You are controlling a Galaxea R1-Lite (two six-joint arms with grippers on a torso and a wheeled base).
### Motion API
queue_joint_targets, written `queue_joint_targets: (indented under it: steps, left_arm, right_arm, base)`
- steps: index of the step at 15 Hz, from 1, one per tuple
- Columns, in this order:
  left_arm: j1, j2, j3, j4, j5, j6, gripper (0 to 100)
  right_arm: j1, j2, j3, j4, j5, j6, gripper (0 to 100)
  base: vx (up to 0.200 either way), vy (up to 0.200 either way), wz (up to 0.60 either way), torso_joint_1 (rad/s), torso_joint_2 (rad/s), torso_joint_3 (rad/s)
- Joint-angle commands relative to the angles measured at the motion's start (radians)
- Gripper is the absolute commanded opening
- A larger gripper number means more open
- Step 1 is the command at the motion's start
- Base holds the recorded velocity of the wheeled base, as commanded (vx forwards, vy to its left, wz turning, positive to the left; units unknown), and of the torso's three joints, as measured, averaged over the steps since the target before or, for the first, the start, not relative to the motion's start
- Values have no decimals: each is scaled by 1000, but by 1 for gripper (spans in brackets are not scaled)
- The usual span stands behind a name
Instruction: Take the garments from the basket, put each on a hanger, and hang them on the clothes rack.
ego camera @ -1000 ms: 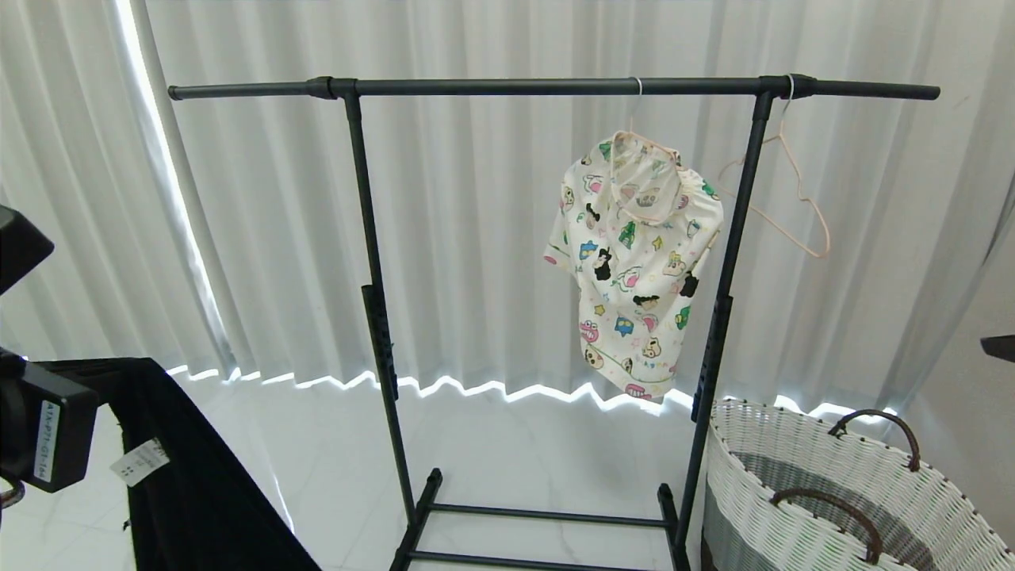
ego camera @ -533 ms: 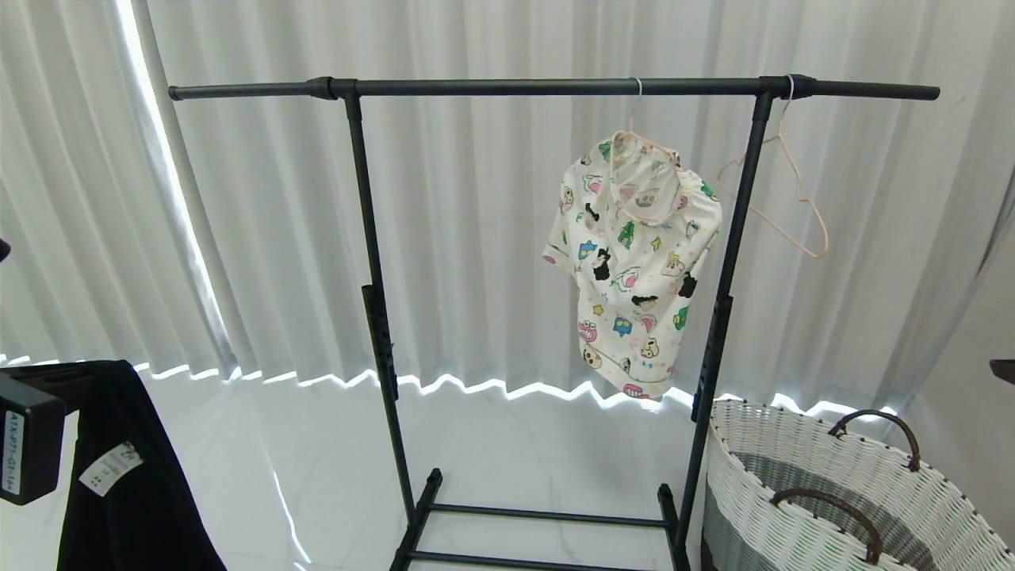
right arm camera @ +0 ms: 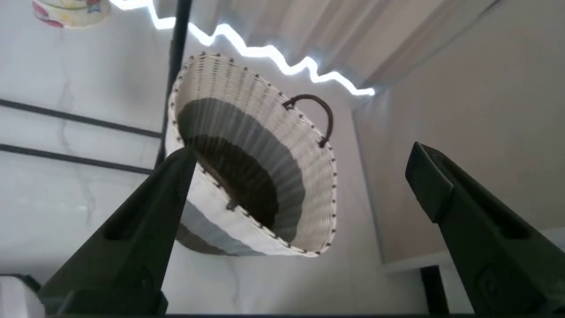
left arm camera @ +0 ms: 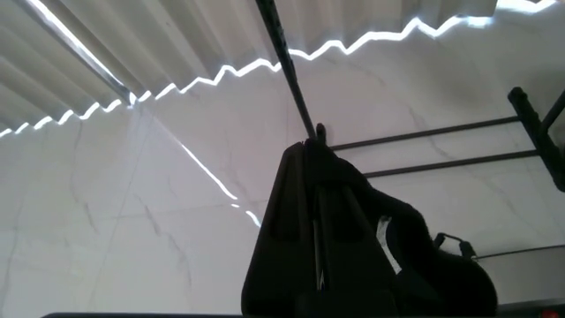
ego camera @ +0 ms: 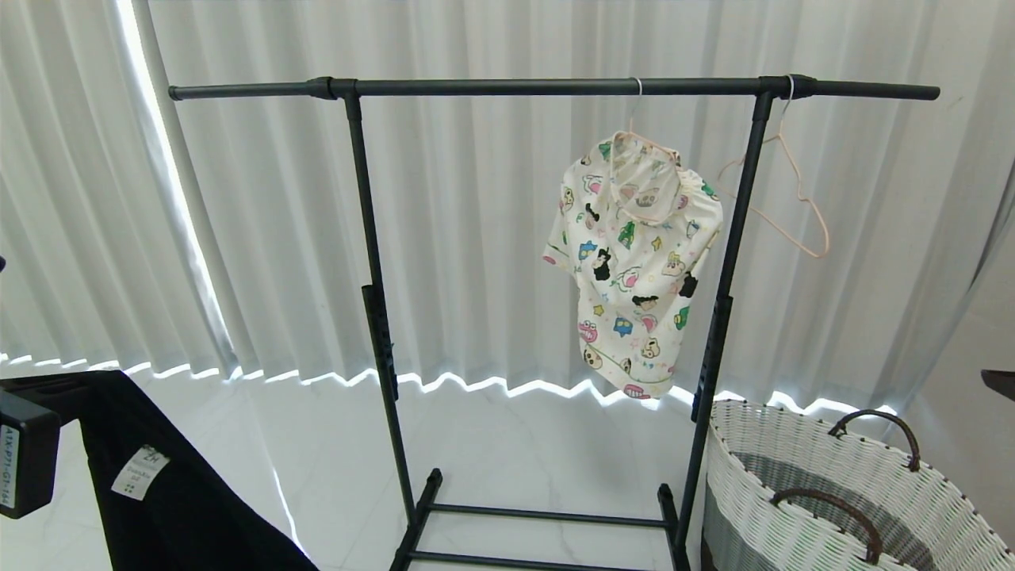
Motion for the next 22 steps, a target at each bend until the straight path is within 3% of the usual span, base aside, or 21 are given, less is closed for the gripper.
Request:
queue_joint_targets:
  steps: [1,7,22]
  left_arm:
    - [0,6,1,0,-1,1,0]
    - [0,9,8,0,1,30,0]
    - [-3,-5,18,0,-1,32,0]
  right_arm:
    - [-6,13,2,0,19,9,100]
    - [-16,87,-1,-126,25,111,100]
    - [-22,88,1,-141,36,112,100]
  base:
    - [0,0,0,0,0,0]
    - [0,0,0,135,-367,-242]
    - [0,0,0,211,-486,-281]
